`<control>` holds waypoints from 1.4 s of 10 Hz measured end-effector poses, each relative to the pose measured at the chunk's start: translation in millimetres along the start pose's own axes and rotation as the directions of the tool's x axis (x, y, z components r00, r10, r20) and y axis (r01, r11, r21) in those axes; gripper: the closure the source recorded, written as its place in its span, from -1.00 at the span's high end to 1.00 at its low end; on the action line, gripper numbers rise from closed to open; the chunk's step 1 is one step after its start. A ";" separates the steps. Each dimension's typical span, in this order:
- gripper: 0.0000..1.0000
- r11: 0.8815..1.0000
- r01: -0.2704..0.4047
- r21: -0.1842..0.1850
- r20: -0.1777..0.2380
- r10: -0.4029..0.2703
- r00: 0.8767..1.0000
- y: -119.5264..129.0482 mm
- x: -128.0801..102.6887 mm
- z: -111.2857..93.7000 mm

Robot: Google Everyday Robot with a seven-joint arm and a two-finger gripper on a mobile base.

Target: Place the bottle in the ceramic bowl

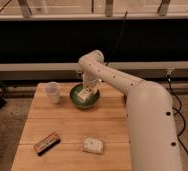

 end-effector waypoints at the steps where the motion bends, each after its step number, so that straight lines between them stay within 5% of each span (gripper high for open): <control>1: -0.96 1.000 0.005 -0.003 -0.001 -0.005 1.000 -1.7 -1.0 2.2; 4: -0.82 1.000 0.021 -0.004 -0.008 -0.021 1.000 -7.8 -5.6 6.4; 11: 0.51 0.999 0.039 -0.007 -0.023 -0.039 0.999 -20.8 -8.9 14.3; 14: 0.60 0.999 0.048 -0.009 -0.030 -0.048 0.998 -23.9 -9.0 14.1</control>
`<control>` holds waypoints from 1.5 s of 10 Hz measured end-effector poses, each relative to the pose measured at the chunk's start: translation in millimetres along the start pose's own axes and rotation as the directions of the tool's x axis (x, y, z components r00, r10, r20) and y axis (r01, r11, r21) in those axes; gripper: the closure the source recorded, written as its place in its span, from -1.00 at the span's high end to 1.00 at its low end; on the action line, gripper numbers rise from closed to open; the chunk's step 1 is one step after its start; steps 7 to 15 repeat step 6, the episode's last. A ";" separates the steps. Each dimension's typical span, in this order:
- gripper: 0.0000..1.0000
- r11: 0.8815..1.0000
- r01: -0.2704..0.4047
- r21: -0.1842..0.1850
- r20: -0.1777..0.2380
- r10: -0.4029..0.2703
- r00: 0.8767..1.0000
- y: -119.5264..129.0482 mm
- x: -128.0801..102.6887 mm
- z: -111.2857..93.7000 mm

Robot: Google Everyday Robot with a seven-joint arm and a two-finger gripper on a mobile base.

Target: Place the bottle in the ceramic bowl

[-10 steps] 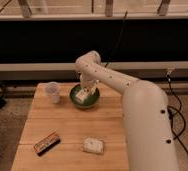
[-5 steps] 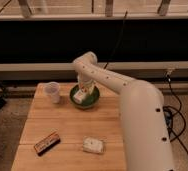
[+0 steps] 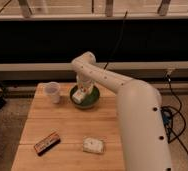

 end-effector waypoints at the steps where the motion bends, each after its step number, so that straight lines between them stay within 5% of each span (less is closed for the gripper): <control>1: 0.60 1.000 -0.001 0.002 -0.004 0.001 1.000 0.8 2.0 -2.3; 6: 0.60 0.999 -0.017 0.030 -0.038 0.019 0.999 4.4 11.1 -28.7; 15: 0.60 0.999 -0.017 0.030 -0.038 0.019 0.999 4.4 11.1 -28.7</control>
